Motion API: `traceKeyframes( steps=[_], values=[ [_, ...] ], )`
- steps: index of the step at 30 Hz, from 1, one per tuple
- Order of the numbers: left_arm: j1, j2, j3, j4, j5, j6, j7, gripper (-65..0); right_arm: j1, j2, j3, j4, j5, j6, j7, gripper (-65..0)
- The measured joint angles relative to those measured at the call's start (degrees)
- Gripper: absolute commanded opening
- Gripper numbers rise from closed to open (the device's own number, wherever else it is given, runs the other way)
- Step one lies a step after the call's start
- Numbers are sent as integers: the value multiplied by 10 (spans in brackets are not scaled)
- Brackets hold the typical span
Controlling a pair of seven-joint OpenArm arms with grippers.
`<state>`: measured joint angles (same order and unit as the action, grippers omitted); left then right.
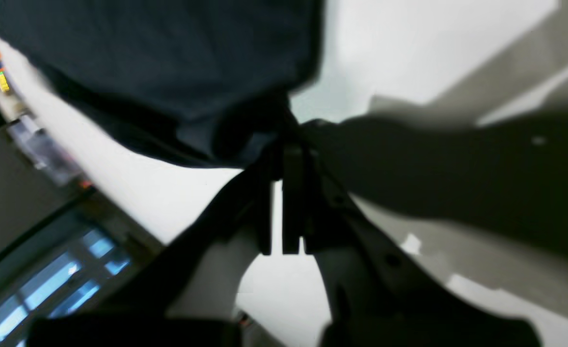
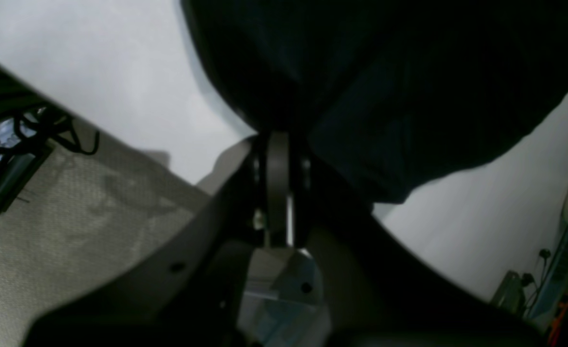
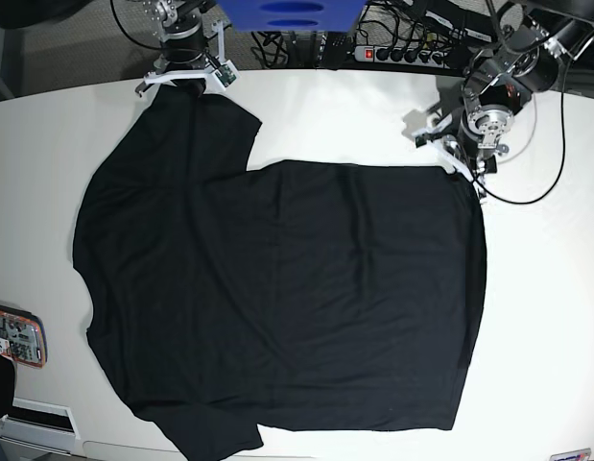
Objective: Fold the T-shirt properly
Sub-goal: 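Lift the shoulder corners and pull them toward the hem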
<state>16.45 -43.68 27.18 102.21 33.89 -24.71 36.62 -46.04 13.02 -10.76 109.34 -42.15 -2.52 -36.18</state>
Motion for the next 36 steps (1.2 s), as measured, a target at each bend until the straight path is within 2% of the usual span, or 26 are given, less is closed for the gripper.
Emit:
traceKeyframes(
  steps=[2, 8, 16, 20, 23, 26, 33, 36],
  values=[
    [16, 0, -19, 21, -8, -10, 0, -650, 0, 0, 8, 1, 1, 0, 0, -650],
    [21, 1, -71, 36, -7, -6, -2, -650, 3, 3, 52, 8, 1, 2, -5, -650],
    [23, 2, -109, 37, -12, -10, -2, -650, 30, 2, 73, 12, 2, 5, 1, -650],
    [19, 43, -157, 37, -8, -8, -5, -650, 59, 0, 84, 13, 2, 5, 33, -650],
    [19, 78, -202, 36, -12, -10, -66, -650, 87, 0, 94, 14, 2, 3, 30, -650],
    [20, 108, -242, 35, -5, -10, -99, -650, 114, -2, 95, 14, 2, 4, 31, -650],
    [-45, 135, -264, -22, -8, -11, -103, -650, 164, -2, 96, 14, 2, 5, 28, -650],
    [-71, 138, -264, -40, -8, -10, -105, -650, 188, -1, 97, 14, 1, 28, 17, -650]
  ],
)
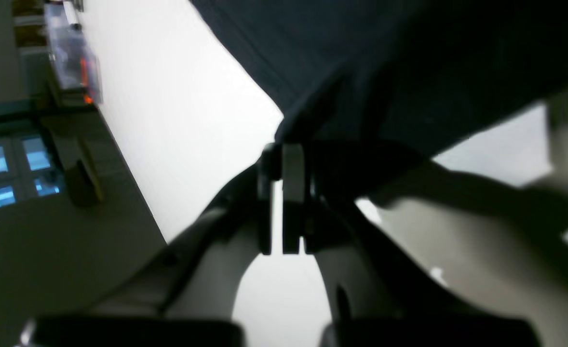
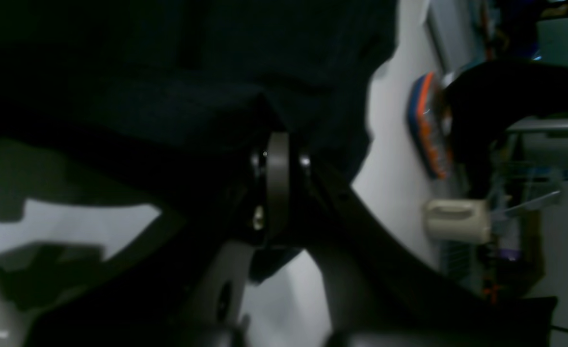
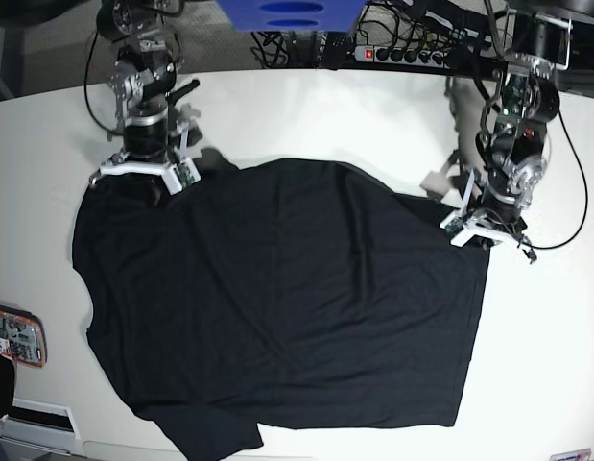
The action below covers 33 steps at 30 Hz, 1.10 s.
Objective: Fold the T-shirt properly
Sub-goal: 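Lift the shoulder corners and pull them toward the hem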
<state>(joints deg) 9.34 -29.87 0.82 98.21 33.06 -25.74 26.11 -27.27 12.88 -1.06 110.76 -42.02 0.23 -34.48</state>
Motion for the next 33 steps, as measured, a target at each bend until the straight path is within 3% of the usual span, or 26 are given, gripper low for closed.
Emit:
traceKeyframes(
  steps=[2, 9, 13, 21, 28, 33],
  values=[
    [-11, 0, 0, -10, 1, -1, 4, -650, 17, 0, 0, -1, 4, 30, -17, -650],
    [-67, 16, 3, -10, -2, 0, -4, -650, 87, 0, -4, -5, 4, 31, -19, -650],
    [-70, 15, 1, -12, 1, -1, 5, -650, 149, 0, -2, -6, 4, 69, -18, -650],
    [-134, 27, 23, -87, 2, -2, 7, -650, 251, 0, -1, -25, 0, 66, -7, -650],
    [-202, 73, 69, -141, 0, -2, -2, -650, 279, 0, -4, -123, 5, 77, -22, -650],
    [-218, 70, 69, -150, 7, 0, 3, -650, 308, 0, -3, -167, 1, 68, -11, -650]
  ],
)
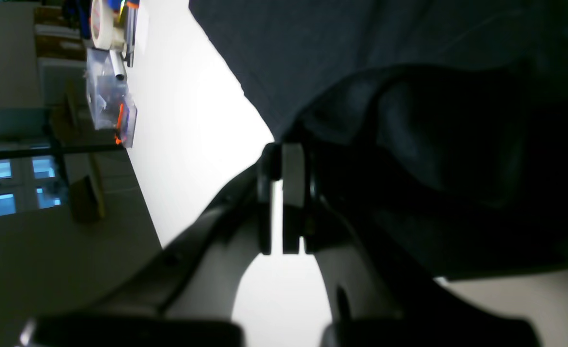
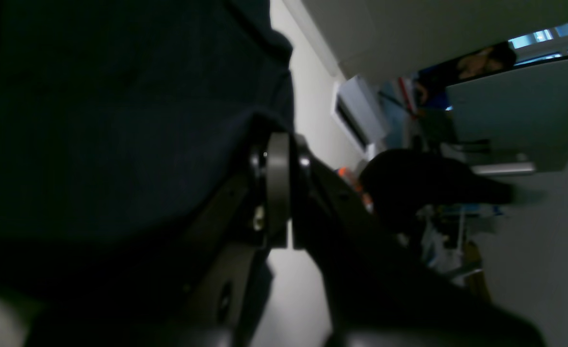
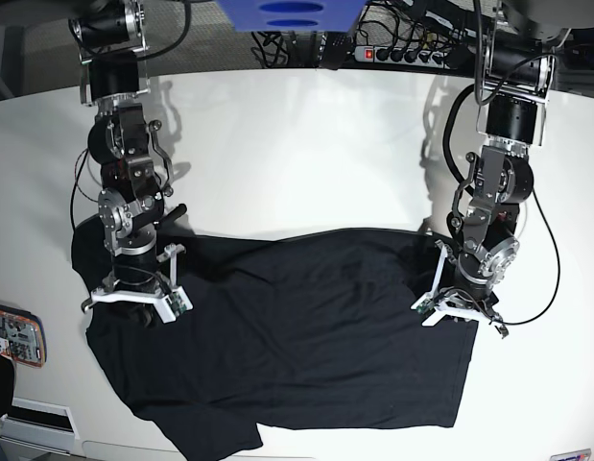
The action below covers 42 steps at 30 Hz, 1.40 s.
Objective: Fold the T-shirt properly
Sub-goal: 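Lift the shoulder corners and pull them toward the hem, then drag the held shoulders back toward the collar side, flattening the shirt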
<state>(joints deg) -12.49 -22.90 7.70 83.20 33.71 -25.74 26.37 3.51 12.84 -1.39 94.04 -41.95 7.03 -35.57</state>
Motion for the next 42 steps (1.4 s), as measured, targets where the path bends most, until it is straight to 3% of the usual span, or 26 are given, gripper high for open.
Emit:
traceKeyframes(
  steps=[15, 19, 26, 36, 42],
  values=[
    [-33, -15, -17, -88, -5, 2, -4, -650, 32, 0, 0, -154, 3, 5, 0, -650],
    [-30, -24, -53, -87, -3, 42, -19, -650, 32, 0, 3, -173, 3, 5, 2, -650],
    [-9, -27, -93, -85, -2, 47, -73, -650, 33, -2, 21, -175, 3, 5, 4, -650],
    [-10, -26, -73, -86, 1, 49, -72, -650, 34, 0, 33, -184, 3, 3, 4, -650],
    [-10, -25, -57, -87, -1, 47, -73, -650, 104, -2, 31, -210, 4, 7, 2, -650]
  ],
)
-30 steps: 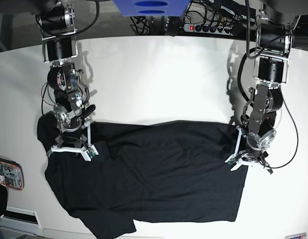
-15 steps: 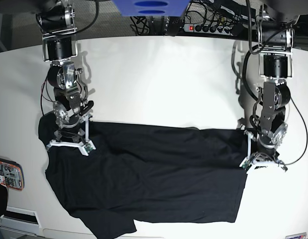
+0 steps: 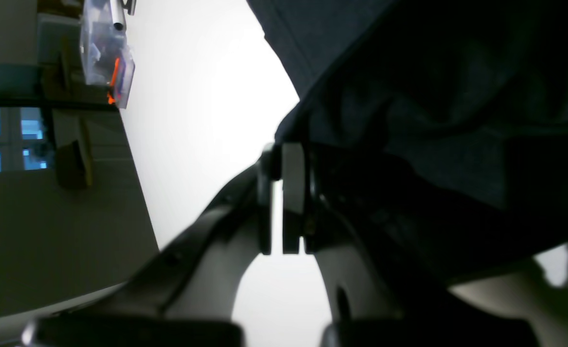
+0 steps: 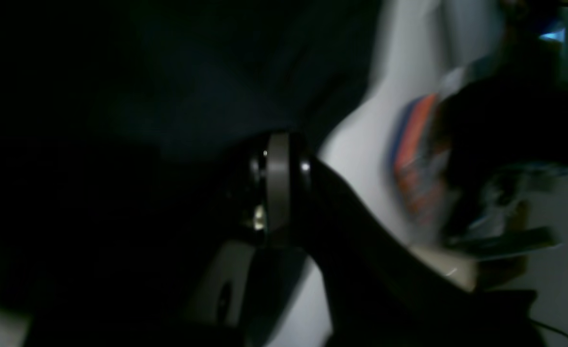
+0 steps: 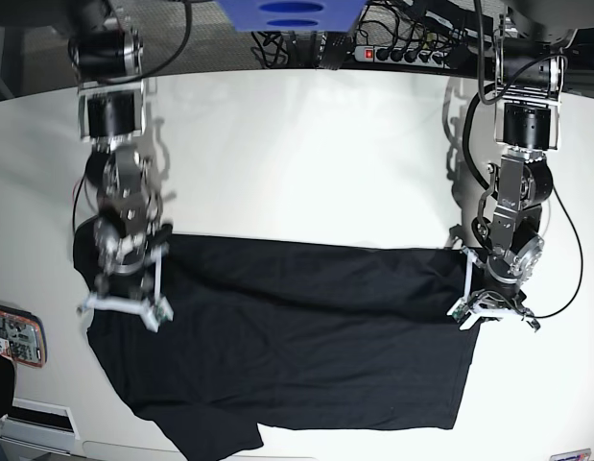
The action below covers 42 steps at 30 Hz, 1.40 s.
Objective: Fold the T-shirt properly
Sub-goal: 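Drag the held shoulders back toward the collar side, flattening the shirt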
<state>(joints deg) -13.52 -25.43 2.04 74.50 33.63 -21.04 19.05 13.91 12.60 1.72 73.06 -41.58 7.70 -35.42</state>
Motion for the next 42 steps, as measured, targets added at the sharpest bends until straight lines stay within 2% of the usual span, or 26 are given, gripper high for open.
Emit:
traceKeyframes(
  steps=[1, 3, 7, 9, 11, 21, 23, 26, 31, 32, 37, 40, 42],
  values=[
    [1, 0, 0, 0, 0, 0, 0, -650, 12, 0, 0, 4, 0, -3, 4, -592],
    [2, 0, 0, 0, 2, 0, 0, -650, 16, 0, 0, 8, -5, -12, 12, -430],
    [2, 0, 0, 0, 2, 0, 0, -650, -3, 0, 0, -2, 0, -1, -7, -160],
    [6, 0, 0, 0, 2, 1, 0, -650, -2, 0, 0, -13, 0, -2, -6, -66],
    [10, 0, 1, 0, 1, 0, 1, -650, 4, 0, 0, -17, -1, -2, -4, -7],
    [15, 0, 1, -1, 3, 0, 0, -650, 2, -1, 0, -15, -2, -4, -1, 0],
    [6, 1, 1, -1, 21, -4, 3, -648, 2, 0, 0, -9, -2, -4, -1, 0],
    [-19, 2, 0, -1, 37, 1, 4, -382, -3, -1, 0, 26, -2, -2, -5, 0],
    [-30, 9, 0, -24, 75, -2, 8, -21, -26, -1, -1, 80, -5, -7, 0, 0],
    [-30, 15, -1, -27, 85, 1, 9, 0, -33, -1, -1, 84, -4, -5, -3, 0],
    [-32, 29, 1, -27, 90, -2, 0, 0, -32, 0, 1, 86, 6, -3, -5, 0],
    [-21, 45, -14, -19, 96, 3, 7, 0, -31, 0, 3, 93, 82, -9, -5, 0],
    [-1, 67, -38, 1, 79, 3, 6, 0, -38, -1, 5, 94, 141, -6, -6, 0]
  ],
)
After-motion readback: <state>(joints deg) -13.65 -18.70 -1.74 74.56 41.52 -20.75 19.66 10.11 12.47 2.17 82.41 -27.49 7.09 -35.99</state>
